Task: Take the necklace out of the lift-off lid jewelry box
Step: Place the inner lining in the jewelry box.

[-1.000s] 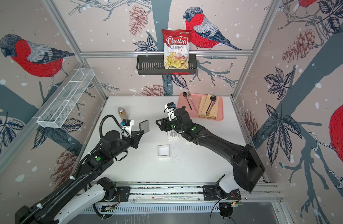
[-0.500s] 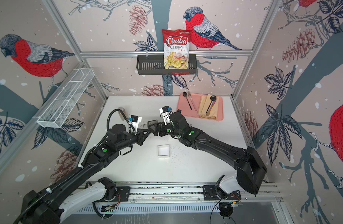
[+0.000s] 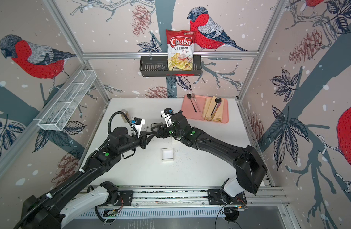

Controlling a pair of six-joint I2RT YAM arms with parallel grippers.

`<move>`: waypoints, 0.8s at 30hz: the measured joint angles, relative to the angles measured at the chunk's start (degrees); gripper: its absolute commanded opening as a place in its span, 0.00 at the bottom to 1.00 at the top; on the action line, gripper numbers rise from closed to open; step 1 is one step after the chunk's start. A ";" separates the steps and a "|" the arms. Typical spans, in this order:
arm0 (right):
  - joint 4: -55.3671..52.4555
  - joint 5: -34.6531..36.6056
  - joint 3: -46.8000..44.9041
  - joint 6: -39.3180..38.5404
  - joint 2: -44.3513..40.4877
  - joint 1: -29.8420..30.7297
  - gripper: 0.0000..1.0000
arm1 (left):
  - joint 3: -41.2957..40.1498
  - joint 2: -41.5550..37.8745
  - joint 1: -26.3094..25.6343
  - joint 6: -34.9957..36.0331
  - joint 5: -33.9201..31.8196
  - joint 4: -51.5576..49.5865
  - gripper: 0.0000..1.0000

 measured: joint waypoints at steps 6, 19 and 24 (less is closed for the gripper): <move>-1.01 -0.57 1.84 -0.04 1.22 0.22 0.63 | 0.00 1.03 0.02 0.46 0.04 0.55 0.00; -4.09 3.21 -0.04 1.46 -4.09 -0.70 0.78 | 0.00 -0.44 0.02 0.87 -5.16 -0.37 0.00; -4.13 2.08 0.81 1.53 -1.97 0.81 0.79 | 0.00 -0.39 0.02 0.85 -5.22 -0.35 0.00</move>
